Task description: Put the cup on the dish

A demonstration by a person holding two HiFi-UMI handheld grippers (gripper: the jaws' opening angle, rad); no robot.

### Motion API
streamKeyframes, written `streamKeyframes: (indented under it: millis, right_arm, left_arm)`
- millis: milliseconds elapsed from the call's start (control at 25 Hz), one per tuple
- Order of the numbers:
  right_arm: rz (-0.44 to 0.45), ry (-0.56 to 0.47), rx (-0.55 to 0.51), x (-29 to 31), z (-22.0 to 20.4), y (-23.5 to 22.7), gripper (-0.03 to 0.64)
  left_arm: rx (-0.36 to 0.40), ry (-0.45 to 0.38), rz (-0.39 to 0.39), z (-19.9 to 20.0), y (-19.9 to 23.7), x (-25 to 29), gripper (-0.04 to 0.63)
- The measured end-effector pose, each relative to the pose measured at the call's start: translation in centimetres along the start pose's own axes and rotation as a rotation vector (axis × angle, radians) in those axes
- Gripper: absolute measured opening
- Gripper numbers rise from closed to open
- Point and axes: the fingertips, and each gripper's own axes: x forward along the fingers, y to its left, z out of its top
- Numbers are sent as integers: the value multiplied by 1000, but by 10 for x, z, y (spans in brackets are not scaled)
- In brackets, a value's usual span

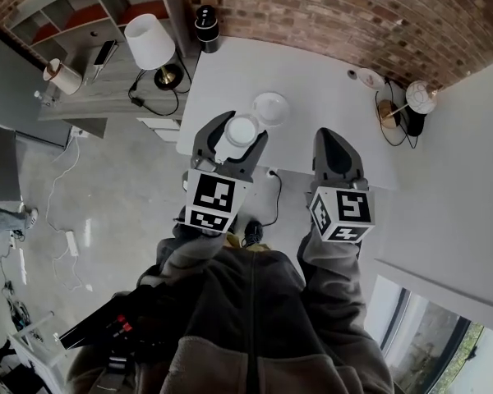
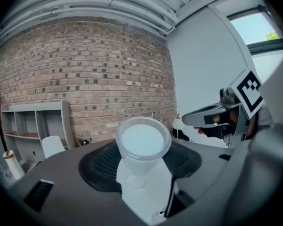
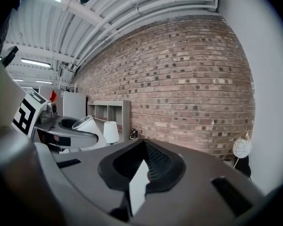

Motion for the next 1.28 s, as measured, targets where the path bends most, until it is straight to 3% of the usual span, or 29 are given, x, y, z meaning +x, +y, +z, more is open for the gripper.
streamKeyframes:
  millis: [840,1280]
  right_arm:
    - [18,295,125,114,-145,-21,0]
    - [19,399,142,148,-202,-31,1]
  left_arm:
    - [-51,202,-191,-142,-6,135,270]
    - [-34,299,-222,-212,-4,181,270]
